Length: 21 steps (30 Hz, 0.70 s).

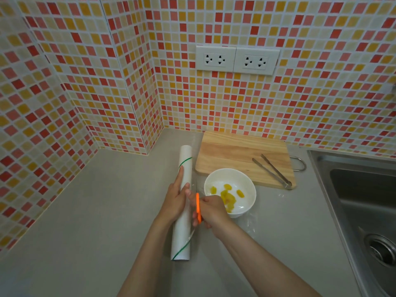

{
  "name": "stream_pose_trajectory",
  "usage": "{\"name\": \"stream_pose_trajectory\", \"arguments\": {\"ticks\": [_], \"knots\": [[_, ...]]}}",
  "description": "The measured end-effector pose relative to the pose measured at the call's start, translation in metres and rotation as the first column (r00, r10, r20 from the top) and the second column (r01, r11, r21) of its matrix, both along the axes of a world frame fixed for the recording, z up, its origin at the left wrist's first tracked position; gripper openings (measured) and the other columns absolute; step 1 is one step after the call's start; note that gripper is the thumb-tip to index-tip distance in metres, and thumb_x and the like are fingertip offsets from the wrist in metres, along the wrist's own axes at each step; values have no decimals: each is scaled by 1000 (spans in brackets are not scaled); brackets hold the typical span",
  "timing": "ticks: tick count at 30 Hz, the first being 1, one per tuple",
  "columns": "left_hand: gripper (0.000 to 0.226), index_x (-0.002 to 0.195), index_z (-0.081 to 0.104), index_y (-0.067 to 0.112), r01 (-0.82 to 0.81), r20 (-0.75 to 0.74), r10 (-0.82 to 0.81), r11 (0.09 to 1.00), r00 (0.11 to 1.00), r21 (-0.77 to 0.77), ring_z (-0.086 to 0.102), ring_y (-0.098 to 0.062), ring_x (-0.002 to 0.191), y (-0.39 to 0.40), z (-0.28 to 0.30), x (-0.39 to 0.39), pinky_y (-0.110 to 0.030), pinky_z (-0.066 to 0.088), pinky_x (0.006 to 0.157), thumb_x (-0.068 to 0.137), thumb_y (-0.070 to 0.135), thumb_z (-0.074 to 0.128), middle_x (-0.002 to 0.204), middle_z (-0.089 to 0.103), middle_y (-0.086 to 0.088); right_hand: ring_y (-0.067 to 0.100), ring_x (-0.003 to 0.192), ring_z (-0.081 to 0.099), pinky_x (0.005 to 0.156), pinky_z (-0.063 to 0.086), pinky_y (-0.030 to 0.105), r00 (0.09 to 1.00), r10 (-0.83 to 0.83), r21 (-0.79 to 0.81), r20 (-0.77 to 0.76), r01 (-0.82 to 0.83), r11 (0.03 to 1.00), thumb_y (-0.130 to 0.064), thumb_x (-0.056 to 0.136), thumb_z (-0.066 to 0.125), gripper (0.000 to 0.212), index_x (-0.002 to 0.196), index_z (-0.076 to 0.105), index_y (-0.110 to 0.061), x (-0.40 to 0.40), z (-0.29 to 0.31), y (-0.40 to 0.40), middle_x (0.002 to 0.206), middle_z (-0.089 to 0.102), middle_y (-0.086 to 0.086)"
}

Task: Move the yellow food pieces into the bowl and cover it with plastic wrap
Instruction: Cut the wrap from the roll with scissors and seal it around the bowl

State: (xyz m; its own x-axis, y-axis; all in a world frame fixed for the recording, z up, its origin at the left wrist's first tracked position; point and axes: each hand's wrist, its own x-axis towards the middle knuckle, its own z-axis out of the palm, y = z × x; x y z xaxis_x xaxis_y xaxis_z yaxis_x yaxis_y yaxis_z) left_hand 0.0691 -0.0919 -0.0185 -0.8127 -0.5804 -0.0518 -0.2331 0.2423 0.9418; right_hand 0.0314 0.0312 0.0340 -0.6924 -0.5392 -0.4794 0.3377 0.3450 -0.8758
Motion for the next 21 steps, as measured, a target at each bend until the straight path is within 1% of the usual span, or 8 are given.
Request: {"name": "stream_pose_trajectory", "arguments": {"ticks": [2, 3, 5, 7, 10, 14, 18, 21], "knots": [[56, 148, 12, 33, 9, -2, -9, 1000, 1000, -7, 63, -10, 92, 0, 0, 0, -13, 45, 81, 99, 25, 38, 104, 63, -9, 12, 27, 51, 27, 25, 9, 1000, -7, -6, 15, 7, 1000, -53, 74, 68, 50, 57, 54, -8, -4, 2, -4, 47, 55, 8], [56, 148, 12, 33, 13, 1, -13, 1000, 1000, -9, 62, -15, 97, 0, 0, 1, -17, 45, 85, 99, 27, 38, 112, 61, -13, 12, 27, 50, 27, 25, 9, 1000, -8, -7, 12, 8, 1000, -53, 74, 69, 50, 57, 54, -8, -6, 2, -6, 46, 55, 7], [56, 148, 13, 33, 7, 4, -7, 1000, 1000, -3, 58, 4, 96, 0, 2, 1, -7, 40, 82, 99, 28, 38, 119, 52, 0, 12, 27, 50, 27, 25, 10, 1000, -13, -12, 1, 13, 1000, -51, 73, 70, 48, 56, 53, -9, -11, 3, -9, 46, 55, 6], [55, 148, 16, 34, 2, 2, -2, 1000, 1000, 0, 54, 19, 88, 1, 3, 2, 1, 37, 75, 99, 30, 39, 111, 53, 9, 12, 27, 50, 27, 25, 10, 1000, -17, -15, 1, 17, 1000, -50, 73, 70, 49, 55, 53, -8, -15, 4, -13, 43, 54, 6], [54, 147, 16, 36, 3, -3, -3, 999, 1000, 33, 50, 5, 109, 0, 4, 4, -9, 34, 86, 99, 31, 39, 124, 50, 12, 13, 29, 51, 28, 24, 11, 999, -18, -3, 32, 18, 1000, -53, 71, 70, 49, 54, 53, -10, -19, 6, -21, 44, 54, 6], [54, 148, 15, 30, 17, -21, -16, 999, 1000, 32, 34, 5, 125, -2, 4, 8, -15, 25, 100, 99, 26, 38, 135, 32, 18, 12, 30, 51, 29, 23, 11, 998, -17, 15, 55, 16, 1000, -55, 69, 71, 48, 58, 56, -11, -25, 8, -28, 45, 54, 4], [54, 148, 17, 28, 8, -10, -7, 999, 1000, 34, 45, 24, 103, -6, 2, 12, 5, 31, 83, 99, 21, 38, 127, 42, 18, 13, 32, 54, 30, 24, 11, 997, -5, 52, 80, 1, 999, -62, 66, 69, 52, 70, 57, -12, -31, 13, -37, 47, 56, 3], [53, 147, 17, 32, -15, -19, 16, 998, 1000, 57, 45, 11, 110, -6, 6, 15, 5, 31, 81, 99, 22, 38, 128, 41, 17, 13, 31, 52, 28, 24, 10, 996, -10, 37, 88, 7, 999, -59, 66, 71, 50, 70, 55, -12, -37, 14, -45, 47, 55, 4]]}}
